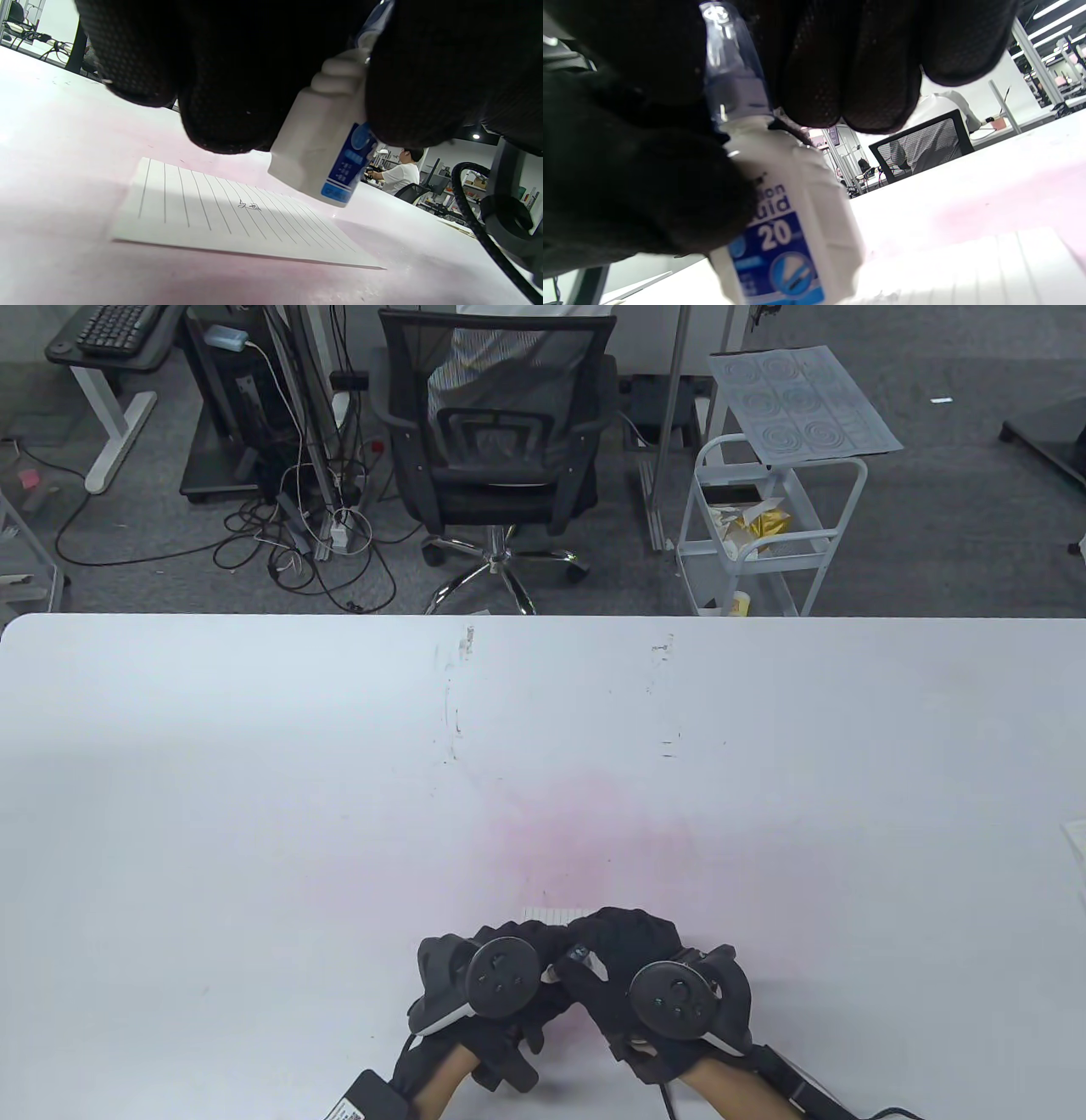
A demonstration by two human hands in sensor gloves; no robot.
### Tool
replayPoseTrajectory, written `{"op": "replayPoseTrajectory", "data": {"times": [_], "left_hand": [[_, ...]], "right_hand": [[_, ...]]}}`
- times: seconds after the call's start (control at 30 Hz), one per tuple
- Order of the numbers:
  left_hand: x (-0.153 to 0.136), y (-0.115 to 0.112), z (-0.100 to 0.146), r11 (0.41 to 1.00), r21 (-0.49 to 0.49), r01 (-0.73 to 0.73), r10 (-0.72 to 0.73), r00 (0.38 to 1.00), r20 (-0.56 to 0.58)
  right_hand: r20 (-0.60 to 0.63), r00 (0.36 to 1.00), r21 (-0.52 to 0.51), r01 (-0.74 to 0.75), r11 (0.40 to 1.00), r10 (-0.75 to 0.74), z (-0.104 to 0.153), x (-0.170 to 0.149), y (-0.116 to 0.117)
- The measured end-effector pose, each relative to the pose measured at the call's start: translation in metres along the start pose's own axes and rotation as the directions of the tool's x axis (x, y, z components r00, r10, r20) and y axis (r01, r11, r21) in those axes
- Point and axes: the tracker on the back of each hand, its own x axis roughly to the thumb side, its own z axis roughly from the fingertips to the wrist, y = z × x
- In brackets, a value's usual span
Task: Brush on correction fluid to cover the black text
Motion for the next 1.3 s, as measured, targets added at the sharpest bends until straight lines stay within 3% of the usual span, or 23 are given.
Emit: {"op": "replayPoseTrajectory", "data": {"times": [0.23,0.37,1.3], "left_hand": [[0.0,0.0,0.0,1.0,-0.002,-0.005,0.005,1.0,0.0],[-0.001,-0.002,0.0,0.998,-0.03,0.05,-0.05,0.999,0.004],[-0.007,0.001,0.001,0.997,-0.048,0.062,-0.064,0.997,-0.031]], "right_hand": [[0.004,0.999,0.02,0.032,0.999,-0.032,-0.001,0.0,-0.002],[-0.024,0.996,-0.017,0.09,0.996,-0.09,-0.002,-0.002,-0.009],[-0.026,0.989,-0.102,0.141,0.985,-0.145,-0.001,-0.012,-0.027]]}}
